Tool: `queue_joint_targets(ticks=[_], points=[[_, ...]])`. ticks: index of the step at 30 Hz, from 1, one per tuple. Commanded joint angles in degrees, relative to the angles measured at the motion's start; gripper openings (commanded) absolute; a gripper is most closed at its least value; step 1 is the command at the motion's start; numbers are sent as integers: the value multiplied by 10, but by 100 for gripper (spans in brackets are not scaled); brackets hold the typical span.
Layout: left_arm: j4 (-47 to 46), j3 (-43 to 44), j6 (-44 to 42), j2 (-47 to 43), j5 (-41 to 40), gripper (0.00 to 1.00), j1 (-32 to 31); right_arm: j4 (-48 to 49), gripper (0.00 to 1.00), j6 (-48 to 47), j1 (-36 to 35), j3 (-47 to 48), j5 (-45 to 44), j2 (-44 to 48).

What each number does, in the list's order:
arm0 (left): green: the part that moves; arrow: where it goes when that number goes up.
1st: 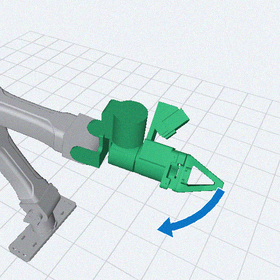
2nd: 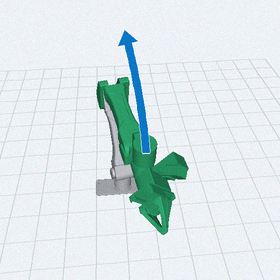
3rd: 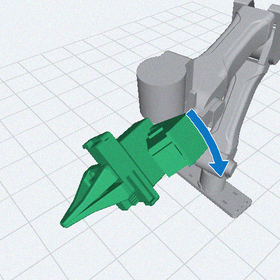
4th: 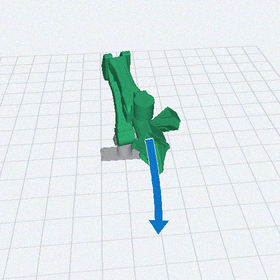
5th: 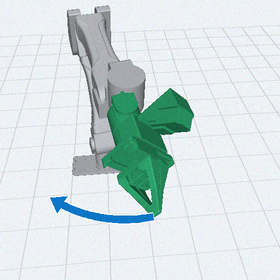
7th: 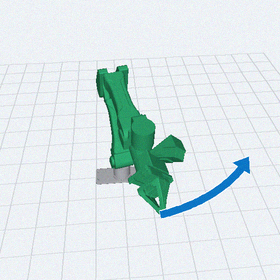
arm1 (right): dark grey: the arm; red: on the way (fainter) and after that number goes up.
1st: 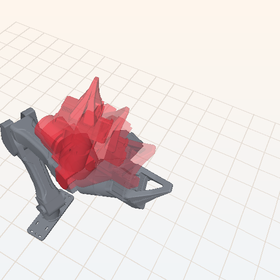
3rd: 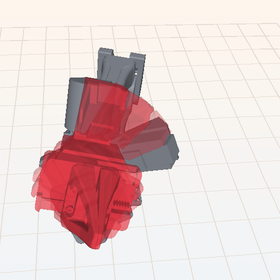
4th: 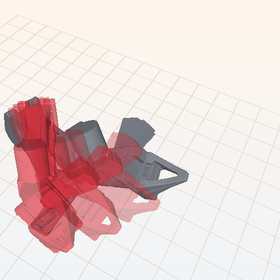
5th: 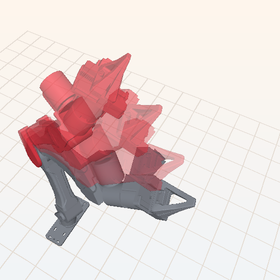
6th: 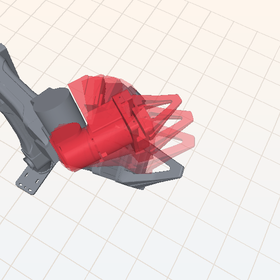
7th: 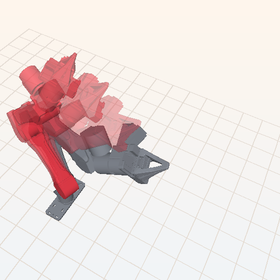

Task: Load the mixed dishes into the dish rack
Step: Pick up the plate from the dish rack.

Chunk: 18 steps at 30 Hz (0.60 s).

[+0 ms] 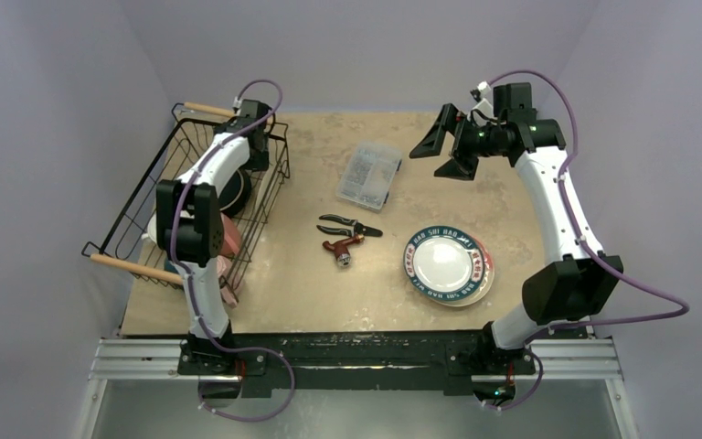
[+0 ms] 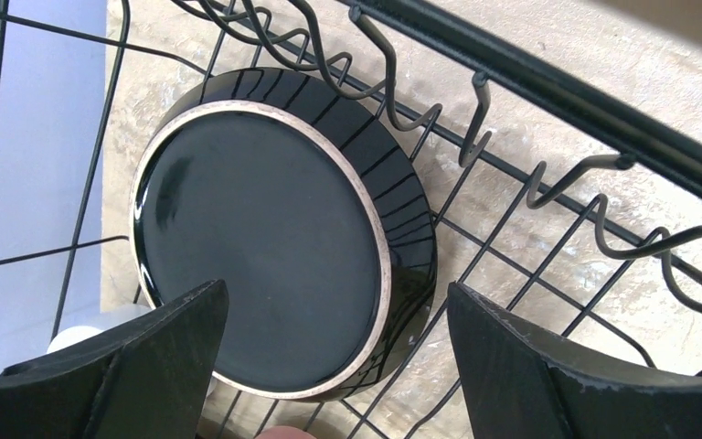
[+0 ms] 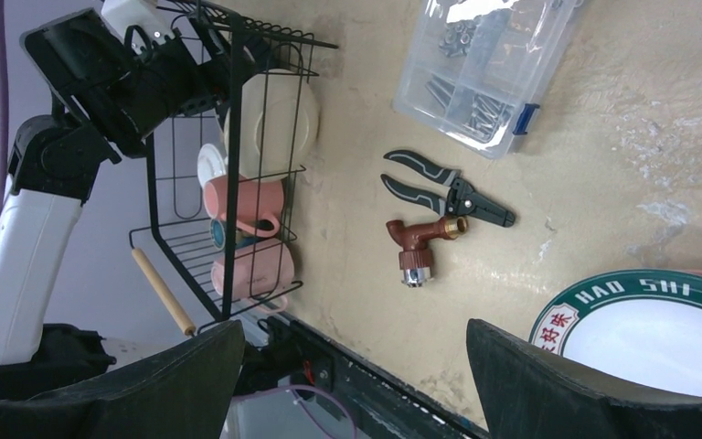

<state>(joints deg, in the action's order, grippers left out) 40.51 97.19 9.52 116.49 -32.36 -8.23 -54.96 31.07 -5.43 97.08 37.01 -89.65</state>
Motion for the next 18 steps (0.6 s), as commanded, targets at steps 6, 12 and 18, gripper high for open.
queue_joint_targets(ticks=[6, 12, 18], points=[[65, -34, 69, -9, -44, 87, 6, -10, 92, 6, -1, 12, 0, 16], [-6, -136, 115, -142, 80, 71, 61, -4, 93, -12, -15, 42, -40, 5], [-25, -134, 135, -194, 165, 80, 98, 82, 92, 2, -105, 11, -117, 14]])
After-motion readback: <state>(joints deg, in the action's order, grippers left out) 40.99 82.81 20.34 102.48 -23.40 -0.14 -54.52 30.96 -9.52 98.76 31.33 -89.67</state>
